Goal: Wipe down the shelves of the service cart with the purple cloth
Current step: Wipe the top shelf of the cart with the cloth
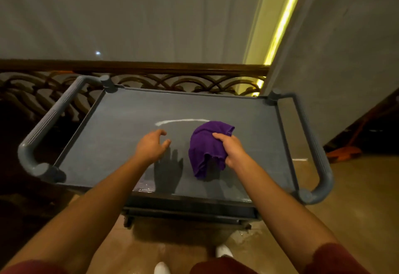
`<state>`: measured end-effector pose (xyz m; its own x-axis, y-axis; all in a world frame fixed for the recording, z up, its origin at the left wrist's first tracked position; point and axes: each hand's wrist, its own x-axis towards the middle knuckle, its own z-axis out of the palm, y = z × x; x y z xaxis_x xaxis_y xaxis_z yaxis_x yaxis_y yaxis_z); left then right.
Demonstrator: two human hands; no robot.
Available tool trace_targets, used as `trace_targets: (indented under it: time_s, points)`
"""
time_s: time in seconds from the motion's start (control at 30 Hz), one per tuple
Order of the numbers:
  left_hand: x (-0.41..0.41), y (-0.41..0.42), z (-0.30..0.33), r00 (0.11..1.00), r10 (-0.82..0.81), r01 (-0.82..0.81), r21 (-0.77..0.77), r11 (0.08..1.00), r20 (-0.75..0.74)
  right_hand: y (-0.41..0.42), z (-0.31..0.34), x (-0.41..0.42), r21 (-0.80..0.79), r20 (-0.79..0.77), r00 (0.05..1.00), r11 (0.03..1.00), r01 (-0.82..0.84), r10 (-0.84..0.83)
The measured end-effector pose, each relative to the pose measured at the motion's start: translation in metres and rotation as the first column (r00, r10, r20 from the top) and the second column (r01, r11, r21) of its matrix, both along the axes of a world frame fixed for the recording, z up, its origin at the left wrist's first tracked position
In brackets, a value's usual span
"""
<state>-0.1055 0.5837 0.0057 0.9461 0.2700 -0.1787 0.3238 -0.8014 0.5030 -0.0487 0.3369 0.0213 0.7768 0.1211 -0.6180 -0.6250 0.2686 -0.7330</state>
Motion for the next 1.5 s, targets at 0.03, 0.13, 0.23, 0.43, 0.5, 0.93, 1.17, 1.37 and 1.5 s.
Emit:
trace_targets:
  time_s: [0.03, 0.13, 0.23, 0.43, 0.5, 0.93, 1.17, 1.37, 1.5]
  points:
    - [0.000, 0.012, -0.004, 0.999, -0.045, 0.046, 0.046, 0.998, -0.025, 0.002, -0.001, 0.001, -0.029, 0.021, 0.999, 0.999, 0.034, -0.033]
    - [0.006, 0.039, -0.009, 0.975, -0.193, 0.210, 0.185, 0.960, -0.108, 0.003, 0.003, 0.005, -0.159, 0.153, 0.978, 0.973, 0.166, -0.141]
    - [0.013, 0.045, -0.010, 0.948, -0.264, 0.305, 0.265, 0.915, -0.178, -0.013, 0.007, 0.018, -0.404, 0.342, 0.924, 0.861, 0.309, -0.170]
    - [0.036, 0.077, -0.024, 0.942, -0.228, 0.298, 0.306, 0.904, -0.245, -0.031, -0.016, 0.057, -0.774, 0.477, 0.868, 0.535, 0.340, 0.139]
    - [0.047, 0.079, -0.028, 0.945, -0.210, 0.282, 0.300, 0.911, -0.250, -0.023, -0.039, 0.065, -0.916, 0.273, 0.877, 0.386, 0.111, 0.396]
    - [0.034, 0.164, -0.077, 0.939, -0.104, 0.223, 0.351, 0.909, -0.327, -0.038, -0.102, 0.095, -0.999, -0.023, 0.842, -0.034, -0.005, 0.540]
    - [0.016, 0.186, -0.092, 0.907, -0.109, 0.240, 0.289, 0.927, -0.406, 0.014, -0.119, 0.112, -0.989, 0.127, 0.941, 0.111, 0.096, 0.315]
    - [0.012, 0.188, -0.097, 0.917, -0.125, 0.243, 0.282, 0.928, -0.379, 0.101, -0.120, 0.109, -0.944, 0.256, 0.856, 0.307, 0.122, 0.449]
    - [0.012, 0.188, -0.094, 0.913, -0.137, 0.249, 0.260, 0.933, -0.385, 0.193, -0.121, 0.085, -0.932, 0.263, 0.724, 0.363, 0.018, 0.637]
